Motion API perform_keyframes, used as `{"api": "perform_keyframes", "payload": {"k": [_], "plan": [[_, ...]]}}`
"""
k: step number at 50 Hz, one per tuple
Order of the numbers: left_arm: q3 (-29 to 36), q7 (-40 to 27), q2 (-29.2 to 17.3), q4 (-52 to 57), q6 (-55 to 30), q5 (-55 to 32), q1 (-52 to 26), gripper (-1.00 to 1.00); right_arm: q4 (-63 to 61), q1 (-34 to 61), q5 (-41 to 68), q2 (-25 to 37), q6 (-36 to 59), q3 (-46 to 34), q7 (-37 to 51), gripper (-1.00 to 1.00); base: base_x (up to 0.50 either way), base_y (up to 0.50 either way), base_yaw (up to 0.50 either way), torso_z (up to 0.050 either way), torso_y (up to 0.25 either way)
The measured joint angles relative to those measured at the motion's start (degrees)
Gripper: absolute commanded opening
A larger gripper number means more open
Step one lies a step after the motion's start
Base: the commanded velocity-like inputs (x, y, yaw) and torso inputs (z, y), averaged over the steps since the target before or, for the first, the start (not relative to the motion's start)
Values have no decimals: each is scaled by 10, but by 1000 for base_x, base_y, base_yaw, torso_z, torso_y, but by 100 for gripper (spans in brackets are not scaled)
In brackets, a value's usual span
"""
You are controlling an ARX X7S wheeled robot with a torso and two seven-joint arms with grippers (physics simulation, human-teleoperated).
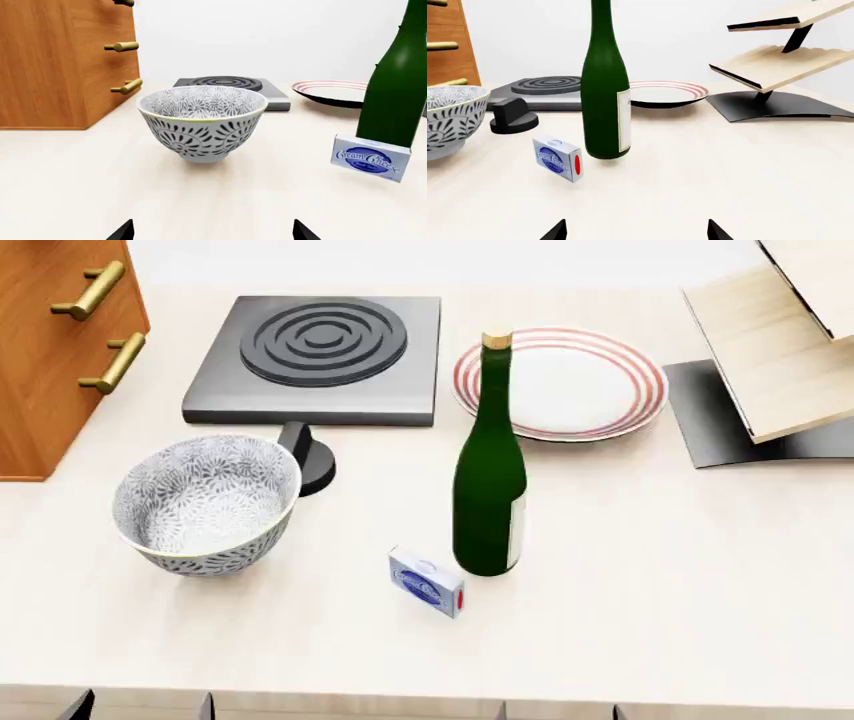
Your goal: Pick up the akita bowl and put it on the plate.
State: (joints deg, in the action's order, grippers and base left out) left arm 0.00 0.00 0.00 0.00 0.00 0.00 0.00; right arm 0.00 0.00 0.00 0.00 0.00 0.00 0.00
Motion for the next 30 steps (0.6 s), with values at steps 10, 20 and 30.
{"api": "perform_keyframes", "payload": {"k": [10,20,30], "plan": [[12,-10,-10,-5,0,-7,-4,100,-1,1,10,11,1,-14,12,100,0,0,0,0,0],[29,-32,-23,33,-7,-10,9,100,-32,-14,19,23,4,-29,30,100,0,0,0,0,0],[37,-57,-37,102,-25,-5,22,100,-97,-31,26,37,20,-39,47,100,0,0,0,0,0]]}}
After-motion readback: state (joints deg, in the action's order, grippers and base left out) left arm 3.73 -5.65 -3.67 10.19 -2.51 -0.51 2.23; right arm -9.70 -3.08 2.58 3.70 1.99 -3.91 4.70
